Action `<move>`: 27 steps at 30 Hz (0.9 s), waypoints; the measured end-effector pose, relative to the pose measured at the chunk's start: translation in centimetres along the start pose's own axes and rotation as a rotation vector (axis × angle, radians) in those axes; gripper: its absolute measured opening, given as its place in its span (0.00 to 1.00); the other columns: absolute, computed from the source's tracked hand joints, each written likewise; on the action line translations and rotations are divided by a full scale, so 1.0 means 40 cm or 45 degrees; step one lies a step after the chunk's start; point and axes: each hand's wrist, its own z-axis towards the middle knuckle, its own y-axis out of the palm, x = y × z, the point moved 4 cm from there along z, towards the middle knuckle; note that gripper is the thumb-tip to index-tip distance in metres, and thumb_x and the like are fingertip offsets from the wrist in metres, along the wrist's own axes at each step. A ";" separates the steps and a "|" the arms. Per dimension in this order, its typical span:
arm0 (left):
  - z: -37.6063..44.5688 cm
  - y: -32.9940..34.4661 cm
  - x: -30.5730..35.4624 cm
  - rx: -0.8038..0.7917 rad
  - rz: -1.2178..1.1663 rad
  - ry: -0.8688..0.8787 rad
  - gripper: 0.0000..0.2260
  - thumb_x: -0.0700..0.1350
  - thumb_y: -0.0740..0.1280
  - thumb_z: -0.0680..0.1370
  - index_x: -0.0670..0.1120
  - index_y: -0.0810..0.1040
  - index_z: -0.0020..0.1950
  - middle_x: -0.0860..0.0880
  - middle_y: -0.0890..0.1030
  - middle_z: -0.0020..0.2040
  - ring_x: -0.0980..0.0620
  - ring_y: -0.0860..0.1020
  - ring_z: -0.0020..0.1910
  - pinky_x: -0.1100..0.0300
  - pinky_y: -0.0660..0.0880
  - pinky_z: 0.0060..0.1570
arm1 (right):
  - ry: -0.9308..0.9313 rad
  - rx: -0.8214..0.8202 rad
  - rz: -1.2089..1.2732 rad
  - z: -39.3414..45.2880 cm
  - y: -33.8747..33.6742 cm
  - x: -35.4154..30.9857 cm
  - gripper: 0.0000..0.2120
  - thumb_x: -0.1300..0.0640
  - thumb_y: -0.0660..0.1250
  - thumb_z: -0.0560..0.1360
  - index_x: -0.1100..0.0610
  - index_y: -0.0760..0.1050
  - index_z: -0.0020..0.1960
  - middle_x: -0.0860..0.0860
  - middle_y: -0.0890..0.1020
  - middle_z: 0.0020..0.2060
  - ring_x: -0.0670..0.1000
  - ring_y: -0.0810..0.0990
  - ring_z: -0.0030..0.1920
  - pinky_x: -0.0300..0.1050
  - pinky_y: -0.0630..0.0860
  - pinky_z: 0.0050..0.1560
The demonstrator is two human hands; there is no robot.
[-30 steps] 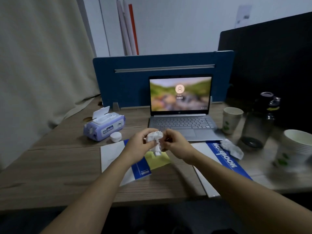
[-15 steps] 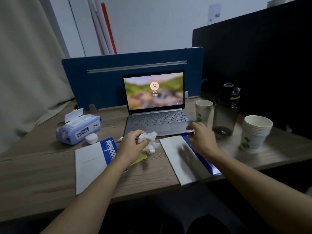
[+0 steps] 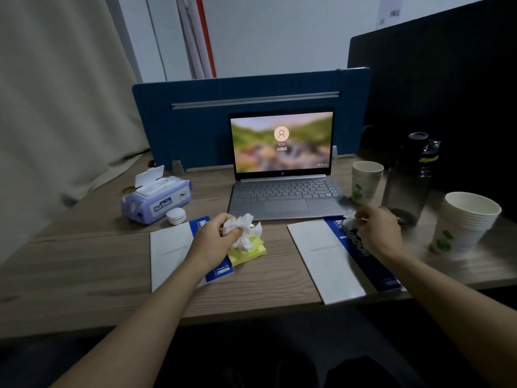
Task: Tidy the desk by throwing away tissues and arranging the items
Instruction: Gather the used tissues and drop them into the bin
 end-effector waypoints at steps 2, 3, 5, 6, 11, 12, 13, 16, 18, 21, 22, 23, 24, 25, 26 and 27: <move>-0.002 -0.003 -0.001 0.004 -0.021 -0.018 0.03 0.50 0.70 0.77 0.55 0.78 0.50 0.55 0.83 0.45 0.56 0.80 0.44 0.62 0.72 0.37 | -0.072 0.050 0.088 -0.005 -0.001 -0.029 0.04 0.63 0.67 0.76 0.58 0.79 0.51 0.59 0.79 0.53 0.53 0.75 0.47 0.47 0.73 0.48; -0.004 -0.001 0.001 0.004 -0.032 -0.027 0.03 0.50 0.69 0.77 0.54 0.78 0.50 0.54 0.83 0.45 0.56 0.80 0.44 0.62 0.71 0.37 | -0.097 0.054 0.159 -0.009 0.000 -0.048 0.05 0.63 0.67 0.76 0.58 0.79 0.51 0.58 0.80 0.52 0.52 0.76 0.47 0.45 0.73 0.48; -0.008 0.007 0.010 -0.004 -0.043 -0.040 0.03 0.50 0.69 0.77 0.55 0.77 0.49 0.55 0.83 0.45 0.56 0.80 0.45 0.62 0.71 0.37 | -0.153 0.015 0.287 -0.019 0.010 -0.092 0.05 0.64 0.68 0.75 0.58 0.79 0.50 0.55 0.80 0.49 0.51 0.78 0.46 0.37 0.74 0.46; -0.010 0.013 0.017 -0.010 -0.046 -0.040 0.03 0.50 0.69 0.77 0.55 0.77 0.49 0.55 0.83 0.45 0.56 0.80 0.45 0.60 0.72 0.37 | -0.179 -0.020 0.350 -0.026 0.018 -0.118 0.04 0.64 0.68 0.75 0.57 0.79 0.48 0.54 0.81 0.47 0.51 0.79 0.44 0.34 0.74 0.43; -0.012 0.046 0.062 -0.051 -0.071 0.000 0.02 0.49 0.69 0.77 0.53 0.77 0.48 0.51 0.83 0.44 0.52 0.80 0.44 0.56 0.73 0.40 | -0.194 -0.233 0.692 -0.083 0.070 -0.248 0.10 0.67 0.67 0.74 0.52 0.75 0.40 0.51 0.80 0.34 0.52 0.78 0.34 0.49 0.77 0.35; -0.011 0.052 0.071 -0.058 -0.083 0.004 0.03 0.49 0.69 0.77 0.52 0.77 0.48 0.51 0.83 0.44 0.52 0.80 0.44 0.57 0.72 0.39 | -0.204 -0.255 0.705 -0.094 0.080 -0.269 0.11 0.66 0.67 0.74 0.51 0.75 0.39 0.50 0.80 0.34 0.52 0.78 0.34 0.49 0.76 0.36; -0.011 0.058 0.079 -0.061 -0.099 0.000 0.03 0.49 0.69 0.77 0.52 0.77 0.49 0.51 0.83 0.44 0.53 0.80 0.43 0.59 0.71 0.37 | -0.208 -0.278 0.716 -0.106 0.089 -0.288 0.10 0.65 0.67 0.74 0.52 0.75 0.39 0.49 0.80 0.33 0.51 0.77 0.34 0.49 0.76 0.36; -0.011 0.076 0.096 -0.059 -0.190 -0.032 0.06 0.51 0.69 0.78 0.50 0.78 0.49 0.48 0.83 0.43 0.51 0.80 0.42 0.58 0.71 0.37 | -0.217 -0.320 0.721 -0.130 0.104 -0.321 0.07 0.63 0.67 0.75 0.54 0.75 0.41 0.48 0.80 0.34 0.49 0.78 0.32 0.46 0.76 0.35; -0.011 0.089 0.103 -0.062 -0.241 -0.045 0.07 0.51 0.68 0.78 0.49 0.78 0.48 0.46 0.83 0.43 0.47 0.81 0.44 0.54 0.74 0.40 | -0.223 -0.328 0.710 -0.139 0.107 -0.328 0.05 0.63 0.66 0.76 0.56 0.75 0.43 0.50 0.81 0.35 0.50 0.78 0.34 0.47 0.76 0.37; -0.014 0.110 0.119 -0.116 -0.325 -0.110 0.09 0.51 0.65 0.78 0.47 0.79 0.49 0.41 0.83 0.47 0.40 0.81 0.49 0.41 0.77 0.53 | -0.202 -0.305 0.709 -0.139 0.104 -0.318 0.03 0.62 0.65 0.76 0.57 0.76 0.45 0.52 0.82 0.42 0.51 0.80 0.43 0.50 0.78 0.41; -0.015 0.116 0.125 -0.134 -0.373 -0.142 0.10 0.51 0.64 0.76 0.45 0.79 0.49 0.39 0.82 0.48 0.37 0.80 0.52 0.37 0.75 0.56 | -0.184 -0.299 0.707 -0.137 0.102 -0.309 0.02 0.62 0.65 0.76 0.57 0.76 0.45 0.52 0.82 0.44 0.50 0.80 0.47 0.50 0.79 0.42; -0.016 0.122 0.131 -0.146 -0.431 -0.173 0.12 0.49 0.62 0.73 0.44 0.79 0.48 0.38 0.82 0.49 0.36 0.79 0.53 0.34 0.73 0.58 | -0.170 -0.305 0.714 -0.136 0.100 -0.300 0.02 0.61 0.65 0.76 0.58 0.76 0.46 0.53 0.82 0.46 0.50 0.80 0.48 0.49 0.79 0.43; -0.016 0.127 0.134 -0.157 -0.483 -0.196 0.12 0.48 0.60 0.70 0.44 0.79 0.47 0.38 0.81 0.49 0.35 0.79 0.54 0.33 0.72 0.60 | -0.162 -0.333 0.740 -0.135 0.100 -0.292 0.02 0.61 0.65 0.77 0.58 0.76 0.47 0.53 0.82 0.47 0.49 0.80 0.48 0.48 0.78 0.44; -0.018 0.134 0.140 -0.173 -0.512 -0.204 0.13 0.46 0.59 0.68 0.45 0.79 0.46 0.38 0.81 0.49 0.36 0.78 0.55 0.33 0.72 0.60 | -0.157 -0.380 0.778 -0.135 0.099 -0.282 0.02 0.60 0.65 0.77 0.57 0.76 0.47 0.52 0.82 0.48 0.50 0.80 0.46 0.47 0.77 0.42; -0.021 0.141 0.143 -0.191 -0.508 -0.195 0.14 0.45 0.58 0.68 0.47 0.80 0.47 0.39 0.82 0.50 0.36 0.78 0.55 0.35 0.73 0.59 | -0.152 -0.433 0.818 -0.138 0.098 -0.273 0.02 0.60 0.64 0.78 0.56 0.75 0.47 0.52 0.81 0.48 0.50 0.80 0.43 0.46 0.77 0.40; -0.027 0.148 0.148 -0.210 -0.471 -0.173 0.15 0.43 0.58 0.69 0.49 0.80 0.50 0.41 0.83 0.50 0.37 0.79 0.54 0.39 0.76 0.57 | -0.146 -0.479 0.844 -0.140 0.095 -0.262 0.02 0.59 0.64 0.78 0.55 0.74 0.48 0.52 0.81 0.49 0.49 0.80 0.41 0.46 0.77 0.38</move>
